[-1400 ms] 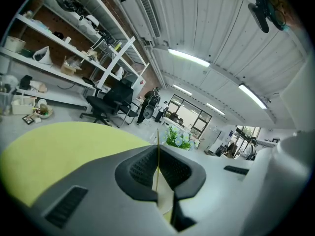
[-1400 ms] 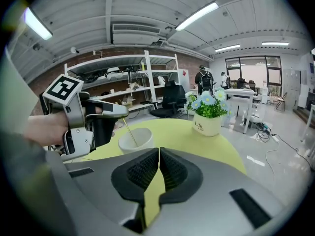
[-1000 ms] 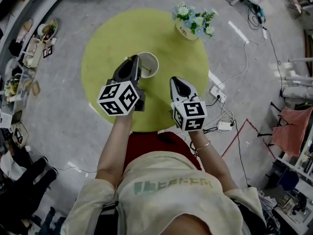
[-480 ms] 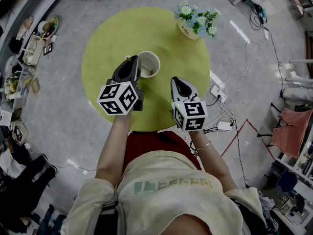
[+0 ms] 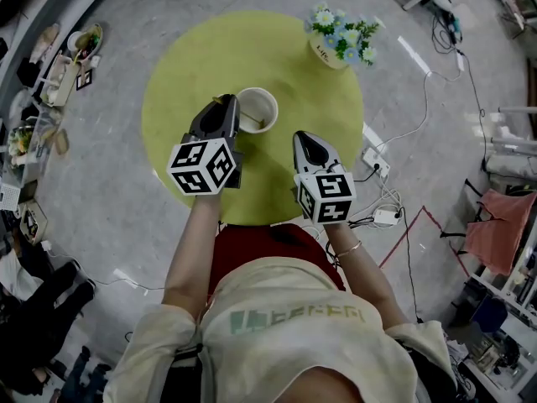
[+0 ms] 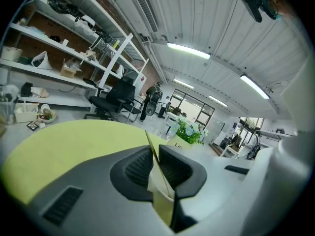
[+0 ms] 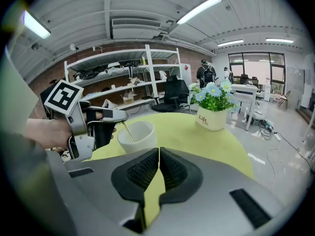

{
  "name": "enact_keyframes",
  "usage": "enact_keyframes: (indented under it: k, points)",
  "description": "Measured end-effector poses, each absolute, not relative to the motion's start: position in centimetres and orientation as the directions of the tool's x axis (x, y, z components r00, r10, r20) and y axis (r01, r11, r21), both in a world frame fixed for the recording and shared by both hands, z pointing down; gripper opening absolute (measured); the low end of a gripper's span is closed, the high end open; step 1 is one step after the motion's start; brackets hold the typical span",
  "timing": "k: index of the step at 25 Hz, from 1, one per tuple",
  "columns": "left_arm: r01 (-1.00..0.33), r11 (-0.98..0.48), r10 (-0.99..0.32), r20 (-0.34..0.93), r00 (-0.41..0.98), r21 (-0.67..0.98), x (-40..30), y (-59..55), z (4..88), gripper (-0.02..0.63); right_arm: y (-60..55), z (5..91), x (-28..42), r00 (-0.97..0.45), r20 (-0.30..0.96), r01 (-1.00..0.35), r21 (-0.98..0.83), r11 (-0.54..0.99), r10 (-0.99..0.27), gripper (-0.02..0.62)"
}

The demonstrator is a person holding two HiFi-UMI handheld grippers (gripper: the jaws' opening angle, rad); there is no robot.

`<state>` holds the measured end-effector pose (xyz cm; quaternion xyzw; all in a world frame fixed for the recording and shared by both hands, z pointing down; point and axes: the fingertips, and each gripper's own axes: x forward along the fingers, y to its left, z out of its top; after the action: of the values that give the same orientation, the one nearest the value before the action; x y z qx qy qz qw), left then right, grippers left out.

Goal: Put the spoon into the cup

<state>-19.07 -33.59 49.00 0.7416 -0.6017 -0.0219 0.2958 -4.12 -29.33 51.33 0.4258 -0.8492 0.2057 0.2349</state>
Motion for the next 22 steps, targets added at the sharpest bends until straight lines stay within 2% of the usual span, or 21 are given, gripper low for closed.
enact_keyframes:
  k: [8,22]
  points:
    - [-0.885,-0.089,-0.903,0.339,0.265,0.456,-19.6,-33.8,49.3,0.035,-29.4,51.5,-4.5,-0.531,0.581,-0.816,-0.153,0.558,-0.617,0.037]
    - [-0.881,-0.048,-0.903,0.356,0.24,0.47,-20.2,-32.6,49.9,0.11,-28.8,51.7,-4.4,-0.539,0.584,-0.808,-0.154,0.568,-0.607,0.037]
